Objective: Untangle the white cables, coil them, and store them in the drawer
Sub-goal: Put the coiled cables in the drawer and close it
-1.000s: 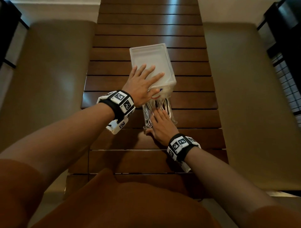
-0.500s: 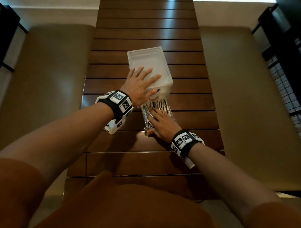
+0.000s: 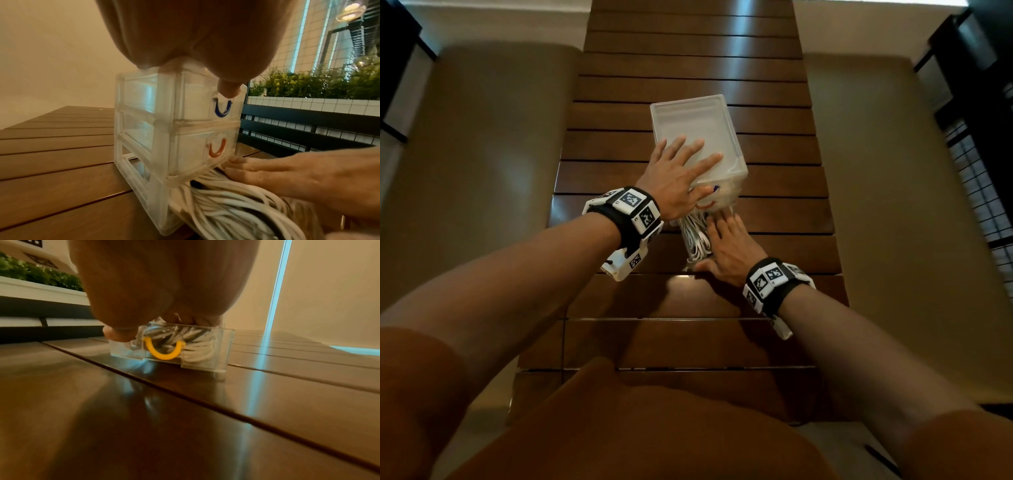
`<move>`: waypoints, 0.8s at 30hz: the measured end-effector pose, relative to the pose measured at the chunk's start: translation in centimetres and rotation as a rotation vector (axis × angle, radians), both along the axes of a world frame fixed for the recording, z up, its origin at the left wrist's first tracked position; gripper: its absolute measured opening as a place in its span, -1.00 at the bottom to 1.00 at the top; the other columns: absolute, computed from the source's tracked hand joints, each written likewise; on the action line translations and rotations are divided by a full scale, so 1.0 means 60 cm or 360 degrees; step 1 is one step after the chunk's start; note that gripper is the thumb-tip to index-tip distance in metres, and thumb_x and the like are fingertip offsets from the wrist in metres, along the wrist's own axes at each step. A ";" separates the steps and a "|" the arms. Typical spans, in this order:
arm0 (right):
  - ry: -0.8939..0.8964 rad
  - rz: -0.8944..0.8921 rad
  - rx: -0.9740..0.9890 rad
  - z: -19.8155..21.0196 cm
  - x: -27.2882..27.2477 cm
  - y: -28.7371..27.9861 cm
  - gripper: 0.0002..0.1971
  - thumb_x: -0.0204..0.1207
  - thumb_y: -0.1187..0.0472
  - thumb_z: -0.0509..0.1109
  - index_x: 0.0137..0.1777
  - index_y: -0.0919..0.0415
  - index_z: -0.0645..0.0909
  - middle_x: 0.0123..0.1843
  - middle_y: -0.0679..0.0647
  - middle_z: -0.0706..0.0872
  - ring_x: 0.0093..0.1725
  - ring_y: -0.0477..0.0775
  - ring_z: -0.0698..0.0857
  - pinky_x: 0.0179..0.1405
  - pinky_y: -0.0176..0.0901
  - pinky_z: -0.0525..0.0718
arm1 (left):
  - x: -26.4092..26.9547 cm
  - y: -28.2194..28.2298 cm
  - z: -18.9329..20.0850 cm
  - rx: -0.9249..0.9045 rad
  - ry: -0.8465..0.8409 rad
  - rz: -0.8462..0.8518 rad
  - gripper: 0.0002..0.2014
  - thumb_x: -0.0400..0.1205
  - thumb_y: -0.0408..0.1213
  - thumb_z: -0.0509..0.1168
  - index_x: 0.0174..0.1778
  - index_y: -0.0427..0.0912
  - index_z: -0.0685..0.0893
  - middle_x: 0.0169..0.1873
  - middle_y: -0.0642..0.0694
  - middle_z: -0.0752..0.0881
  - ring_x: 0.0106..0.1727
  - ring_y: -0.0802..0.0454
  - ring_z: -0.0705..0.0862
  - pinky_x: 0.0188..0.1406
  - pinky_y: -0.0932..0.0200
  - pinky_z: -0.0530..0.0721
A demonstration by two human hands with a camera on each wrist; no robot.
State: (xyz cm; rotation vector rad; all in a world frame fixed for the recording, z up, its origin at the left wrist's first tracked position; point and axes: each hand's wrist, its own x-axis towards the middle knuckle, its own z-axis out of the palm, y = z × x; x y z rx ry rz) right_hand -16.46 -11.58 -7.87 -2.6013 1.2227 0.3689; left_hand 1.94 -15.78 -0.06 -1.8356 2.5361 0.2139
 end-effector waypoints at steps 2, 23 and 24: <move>-0.0060 -0.0036 -0.0035 -0.005 0.003 0.009 0.03 0.52 -0.42 0.11 0.69 0.33 -0.17 0.70 0.42 -0.16 0.69 0.39 -0.20 0.67 0.26 -0.15 | 0.000 -0.001 -0.001 -0.0008 0.0013 0.0009 -0.41 0.71 0.19 -0.02 0.67 0.23 0.02 0.69 -0.11 0.08 0.70 -0.22 -0.04 0.65 -0.24 -0.19; -0.0376 -0.0108 -0.0252 0.025 0.040 0.001 -0.73 0.63 0.32 0.22 0.27 0.32 0.61 0.27 0.26 0.66 0.33 0.26 0.59 0.23 0.06 0.62 | 0.003 -0.001 0.000 0.0003 0.0077 -0.0016 -0.40 0.70 0.20 0.02 0.67 0.24 0.05 0.69 -0.09 0.09 0.70 -0.21 -0.05 0.65 -0.23 -0.18; -0.0466 -0.0106 -0.0262 0.028 0.038 0.002 -0.76 0.60 0.31 0.28 0.19 0.31 0.67 0.19 0.26 0.71 0.24 0.27 0.65 0.15 0.10 0.67 | 0.007 -0.002 0.002 0.0017 0.0097 -0.0037 -0.38 0.69 0.20 0.05 0.67 0.23 0.04 0.69 -0.09 0.08 0.70 -0.20 -0.06 0.65 -0.22 -0.19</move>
